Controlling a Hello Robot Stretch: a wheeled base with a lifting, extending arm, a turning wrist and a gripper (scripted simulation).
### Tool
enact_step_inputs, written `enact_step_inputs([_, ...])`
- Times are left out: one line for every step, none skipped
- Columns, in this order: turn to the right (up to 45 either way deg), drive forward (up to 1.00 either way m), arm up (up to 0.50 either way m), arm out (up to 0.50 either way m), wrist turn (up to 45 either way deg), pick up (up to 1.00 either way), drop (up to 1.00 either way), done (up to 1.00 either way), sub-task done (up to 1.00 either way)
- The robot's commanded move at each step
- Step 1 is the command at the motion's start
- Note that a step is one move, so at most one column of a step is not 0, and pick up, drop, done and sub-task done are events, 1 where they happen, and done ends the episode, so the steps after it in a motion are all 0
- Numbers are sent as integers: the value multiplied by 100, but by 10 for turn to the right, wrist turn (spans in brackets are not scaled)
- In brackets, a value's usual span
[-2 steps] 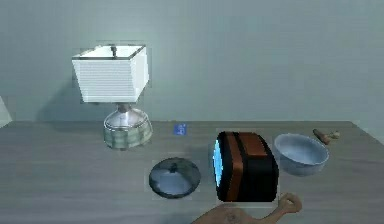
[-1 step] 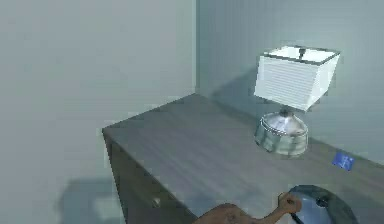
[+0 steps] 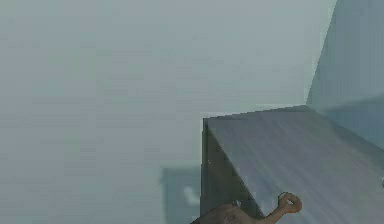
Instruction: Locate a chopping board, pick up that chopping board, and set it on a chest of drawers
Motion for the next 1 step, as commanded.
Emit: enact_step_inputs([0, 15, 0, 0, 0, 0, 0, 0, 0])
